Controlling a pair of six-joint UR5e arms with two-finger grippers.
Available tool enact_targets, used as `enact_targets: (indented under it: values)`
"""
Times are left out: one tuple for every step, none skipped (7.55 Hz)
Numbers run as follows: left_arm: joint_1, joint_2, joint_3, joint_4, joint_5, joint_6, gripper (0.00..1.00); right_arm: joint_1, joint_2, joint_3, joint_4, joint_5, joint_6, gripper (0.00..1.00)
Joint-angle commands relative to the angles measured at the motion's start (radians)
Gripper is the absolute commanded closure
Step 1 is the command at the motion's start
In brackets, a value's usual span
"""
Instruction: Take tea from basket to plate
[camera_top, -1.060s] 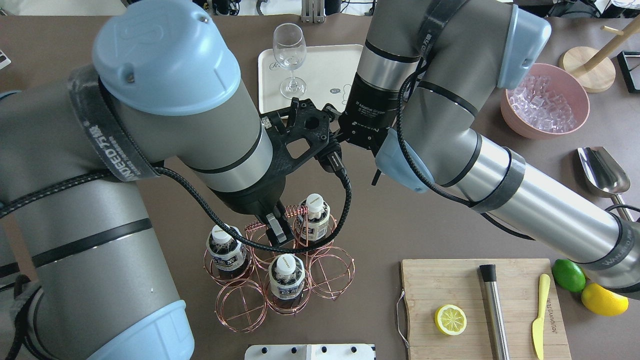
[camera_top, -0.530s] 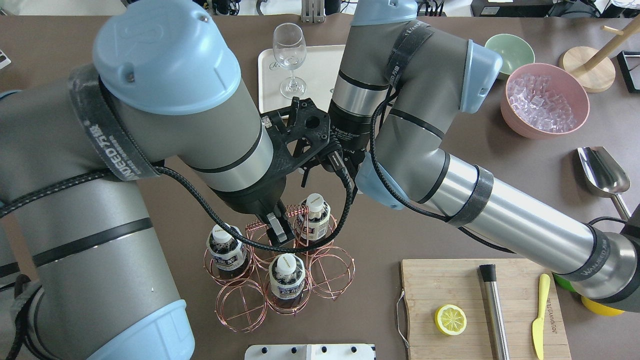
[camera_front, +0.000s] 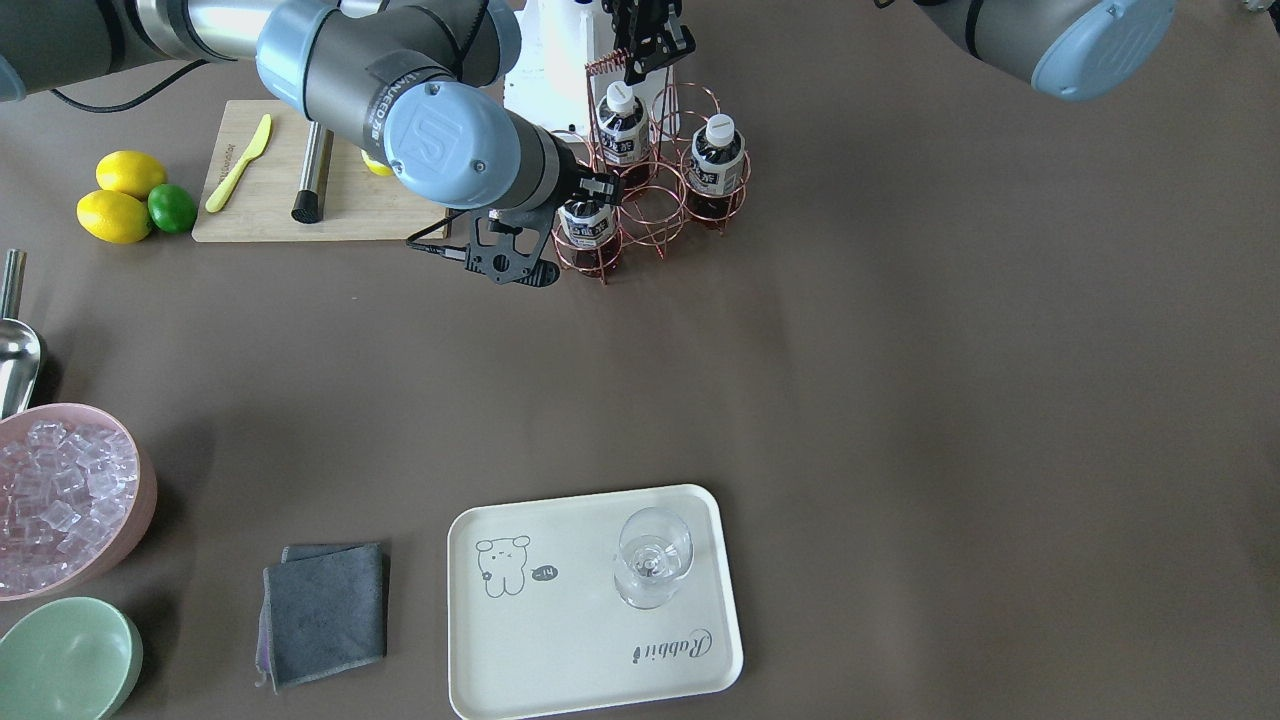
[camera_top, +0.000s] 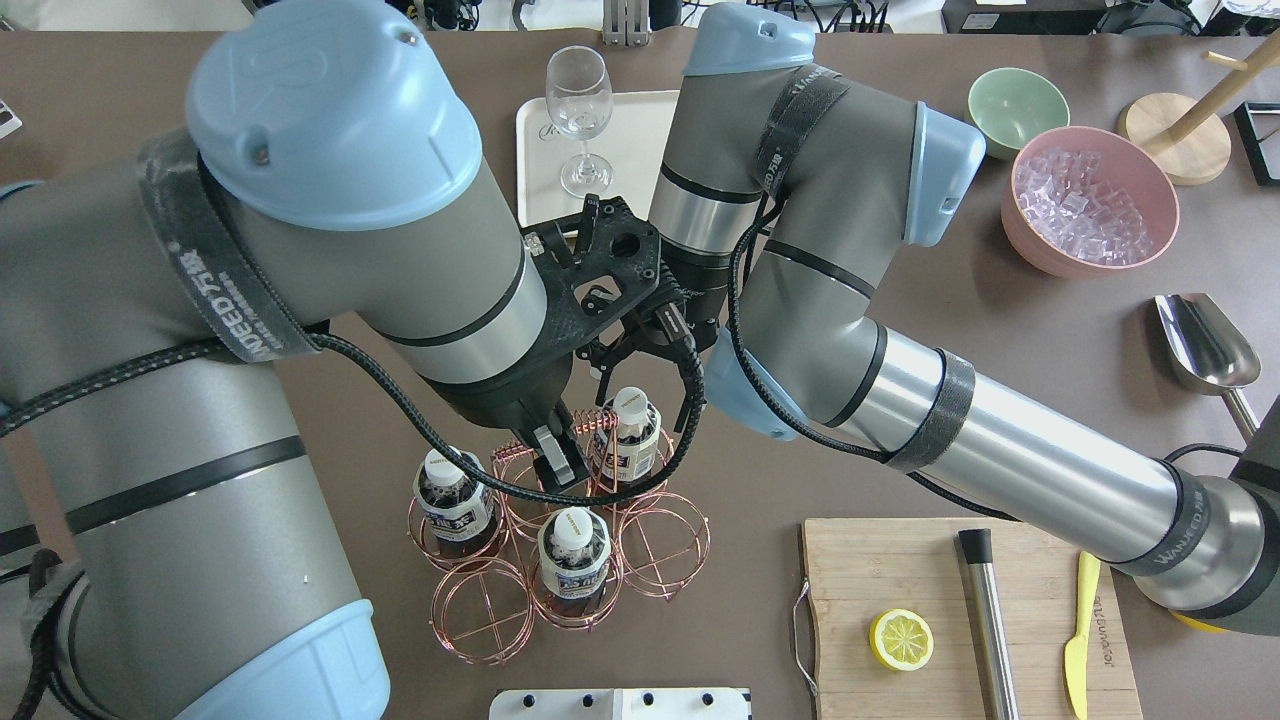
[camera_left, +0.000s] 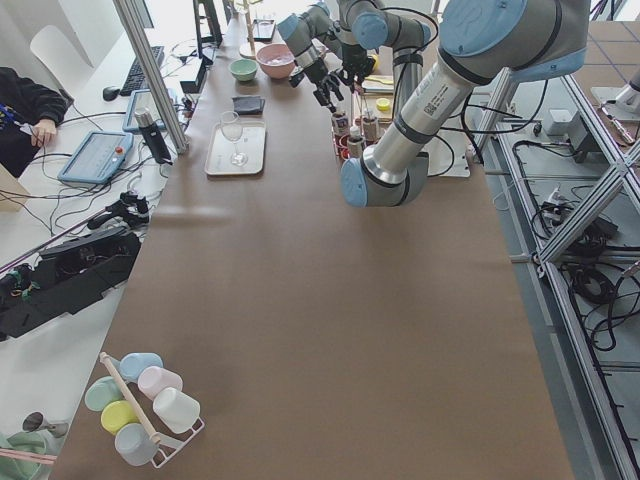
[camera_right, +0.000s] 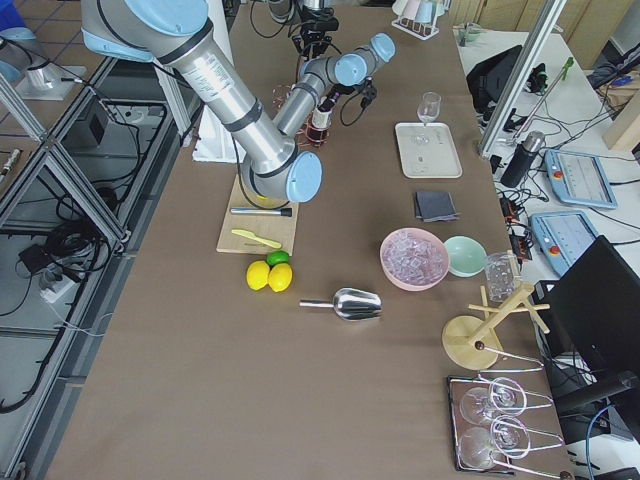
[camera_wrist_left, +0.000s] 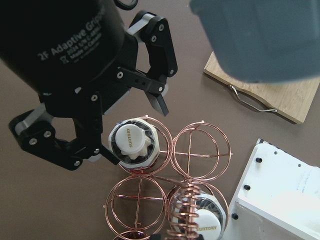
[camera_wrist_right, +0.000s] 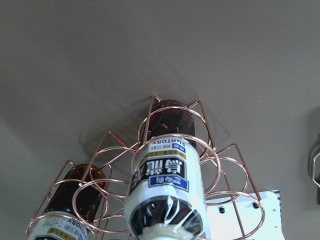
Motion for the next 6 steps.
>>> enact_targets:
  values:
    - [0.000, 0.000, 0.001, 0.001, 0.000, 0.000, 1.00, 0.008, 0.002, 0.004, -0.002, 0.003, 0.000, 0.77]
    - [0.000, 0.000, 0.001, -0.001, 0.000, 0.000, 1.00, 0.015, 0.009, 0.004, -0.004, 0.005, 0.003, 0.94]
    - [0.000, 0.000, 0.002, -0.001, 0.000, 0.000, 1.00, 0.015, 0.011, 0.005, -0.004, 0.005, 0.003, 1.00]
    - [0.000, 0.000, 0.002, -0.001, 0.000, 0.000, 1.00, 0.016, 0.011, 0.007, -0.004, 0.008, 0.003, 1.00]
    - [0.000, 0.002, 0.002, -0.001, 0.000, 0.000, 1.00, 0.022, 0.009, 0.020, -0.008, 0.025, 0.005, 1.00]
    - [0.000, 0.000, 0.004, -0.001, 0.000, 0.002, 1.00, 0.033, 0.009, 0.043, -0.012, 0.033, 0.043, 1.00]
